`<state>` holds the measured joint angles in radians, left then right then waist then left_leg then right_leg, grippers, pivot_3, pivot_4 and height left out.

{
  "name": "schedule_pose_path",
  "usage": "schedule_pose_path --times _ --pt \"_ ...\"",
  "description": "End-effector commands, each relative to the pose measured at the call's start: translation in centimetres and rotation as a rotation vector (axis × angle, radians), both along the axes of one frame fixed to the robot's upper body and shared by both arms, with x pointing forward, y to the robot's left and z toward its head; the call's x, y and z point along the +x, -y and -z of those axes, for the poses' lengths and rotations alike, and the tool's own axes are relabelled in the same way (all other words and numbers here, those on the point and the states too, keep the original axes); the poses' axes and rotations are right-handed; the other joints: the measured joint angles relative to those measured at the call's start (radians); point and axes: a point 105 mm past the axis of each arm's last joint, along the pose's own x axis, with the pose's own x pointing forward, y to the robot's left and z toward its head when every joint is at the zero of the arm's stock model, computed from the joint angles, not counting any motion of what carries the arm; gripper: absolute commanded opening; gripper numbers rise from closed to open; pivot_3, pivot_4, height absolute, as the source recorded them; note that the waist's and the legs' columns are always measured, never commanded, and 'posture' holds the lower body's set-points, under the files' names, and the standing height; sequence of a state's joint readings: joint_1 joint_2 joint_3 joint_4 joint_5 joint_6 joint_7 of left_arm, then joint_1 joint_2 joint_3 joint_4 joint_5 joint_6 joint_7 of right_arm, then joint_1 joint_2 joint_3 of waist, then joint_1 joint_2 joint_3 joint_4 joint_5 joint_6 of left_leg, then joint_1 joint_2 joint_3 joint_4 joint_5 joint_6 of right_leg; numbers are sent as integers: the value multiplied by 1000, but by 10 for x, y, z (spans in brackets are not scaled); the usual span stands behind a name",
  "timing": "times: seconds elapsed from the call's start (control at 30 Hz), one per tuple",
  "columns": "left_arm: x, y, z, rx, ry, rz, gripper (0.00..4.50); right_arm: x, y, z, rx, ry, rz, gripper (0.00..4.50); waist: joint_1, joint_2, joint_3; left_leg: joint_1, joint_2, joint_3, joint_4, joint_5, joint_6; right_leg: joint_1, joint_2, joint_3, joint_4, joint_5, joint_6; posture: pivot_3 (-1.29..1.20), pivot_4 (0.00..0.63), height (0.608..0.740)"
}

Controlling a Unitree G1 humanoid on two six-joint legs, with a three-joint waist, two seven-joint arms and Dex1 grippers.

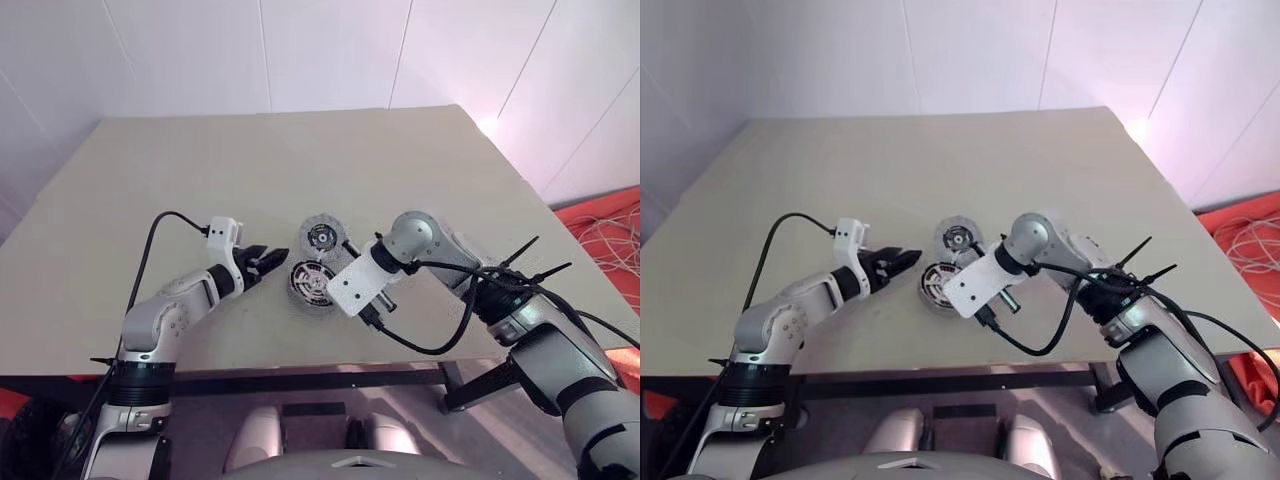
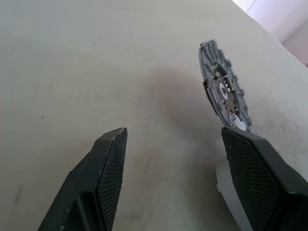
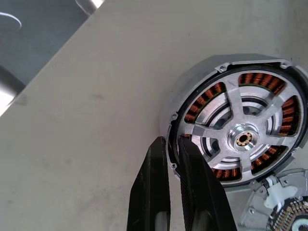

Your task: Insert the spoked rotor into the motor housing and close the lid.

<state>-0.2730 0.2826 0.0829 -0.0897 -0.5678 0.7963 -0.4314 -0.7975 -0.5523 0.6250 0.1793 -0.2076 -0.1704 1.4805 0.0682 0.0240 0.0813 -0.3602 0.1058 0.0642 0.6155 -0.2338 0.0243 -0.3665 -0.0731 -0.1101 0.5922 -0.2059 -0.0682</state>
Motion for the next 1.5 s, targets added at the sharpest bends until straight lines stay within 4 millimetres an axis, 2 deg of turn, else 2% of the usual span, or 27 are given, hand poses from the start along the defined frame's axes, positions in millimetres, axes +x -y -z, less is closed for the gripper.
schedule_pose_path --times 0.03,0.17,0.27,0.37,0.57,0.77,0.93,1.13,1.27,1.5 --pt "4 0 -13 -8 56 -8 3314 1 -4 -31 77 22 27 14 0 0 0 -2 0 0 0 0 1 -2 0 0 0 0 0 0 0 740" --pt "3 1 -11 -12 54 -12 3314 8 -6 -42 93 8 95 14 1 0 0 -3 0 0 1 1 1 -3 0 0 1 0 0 0 0 740" --pt "2 1 -11 -14 53 -14 3314 17 -2 -43 75 61 116 14 1 0 0 -3 1 1 1 1 0 -3 0 0 1 0 0 0 0 740" --pt "2 1 -10 -15 52 -17 3314 17 -1 -42 72 71 115 14 2 -1 0 -3 1 2 1 1 0 -3 0 0 1 0 0 0 0 740" --pt "2 0 -11 -13 53 -20 3314 36 13 -29 -13 256 101 14 3 -1 0 -4 1 3 1 1 0 -4 0 0 1 0 0 0 0 740" --pt "1 -2 -11 -11 50 -23 3314 34 15 -25 -33 305 42 14 1 -1 0 -4 2 4 2 1 0 -4 0 0 3 0 0 0 0 740" --pt "1 -2 -10 -11 47 -26 3314 41 23 -25 -59 388 15 14 1 -1 0 -4 4 7 4 1 0 -4 0 0 6 0 -1 0 0 740" --pt "2 -1 -9 -14 44 -22 3314 41 19 -36 -32 432 -12 14 1 -1 0 -4 10 12 14 1 0 -5 0 0 14 -1 -2 0 0 740" --pt "2 0 -9 -15 44 -20 3314 35 12 -40 -2 423 -31 14 0 -2 0 -4 25 34 16 2 -1 -4 0 0 15 -1 -2 0 0 740" --pt "3 -1 -10 -12 46 -21 3314 37 -1 -49 50 417 -9 14 1 -2 0 -6 26 35 16 3 1 -8 0 0 16 -1 -2 0 0 740"
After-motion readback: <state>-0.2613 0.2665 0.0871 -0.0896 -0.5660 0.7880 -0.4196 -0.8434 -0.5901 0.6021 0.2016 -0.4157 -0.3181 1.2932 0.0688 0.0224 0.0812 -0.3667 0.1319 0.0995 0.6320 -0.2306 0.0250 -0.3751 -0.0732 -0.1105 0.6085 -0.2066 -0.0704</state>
